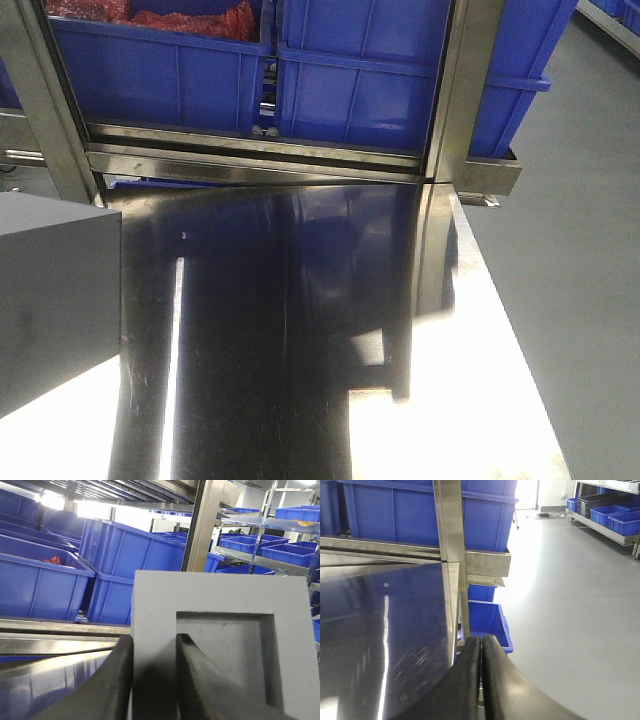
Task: Sort gray base to blue bin
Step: 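Lift the gray block with the left gripper toward the robot, then drive away from the table holding the block in the left gripper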
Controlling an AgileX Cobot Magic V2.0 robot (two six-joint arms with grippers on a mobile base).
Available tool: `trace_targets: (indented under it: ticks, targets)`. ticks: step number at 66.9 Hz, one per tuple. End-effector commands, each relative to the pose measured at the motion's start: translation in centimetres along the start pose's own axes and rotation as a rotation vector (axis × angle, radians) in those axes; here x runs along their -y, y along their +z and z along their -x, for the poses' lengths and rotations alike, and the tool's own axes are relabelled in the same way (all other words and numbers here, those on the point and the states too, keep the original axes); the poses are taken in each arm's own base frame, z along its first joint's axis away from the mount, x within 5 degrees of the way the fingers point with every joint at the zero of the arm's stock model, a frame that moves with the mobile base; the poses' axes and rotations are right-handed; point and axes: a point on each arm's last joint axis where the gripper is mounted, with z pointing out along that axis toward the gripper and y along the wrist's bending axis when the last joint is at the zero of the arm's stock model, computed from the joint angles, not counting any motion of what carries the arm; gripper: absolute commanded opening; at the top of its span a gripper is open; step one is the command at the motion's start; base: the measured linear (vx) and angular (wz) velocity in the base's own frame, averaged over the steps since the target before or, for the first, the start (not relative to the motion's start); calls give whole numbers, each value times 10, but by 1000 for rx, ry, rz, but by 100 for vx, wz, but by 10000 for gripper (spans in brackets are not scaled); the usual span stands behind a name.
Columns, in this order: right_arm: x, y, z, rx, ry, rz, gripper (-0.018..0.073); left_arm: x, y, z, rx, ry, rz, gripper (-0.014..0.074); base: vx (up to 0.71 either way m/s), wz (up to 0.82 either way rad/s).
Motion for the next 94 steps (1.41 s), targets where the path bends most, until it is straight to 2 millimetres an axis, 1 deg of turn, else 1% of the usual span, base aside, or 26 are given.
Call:
trace_targets:
  ticks: [1, 94]
  targets:
    - [0, 1, 5, 52, -16, 0, -5, 5, -2, 18, 123, -9, -32, 2, 0, 0]
    - [0, 1, 5, 52, -16, 0, -5, 5, -2, 18, 123, -9, -32, 2, 0, -1]
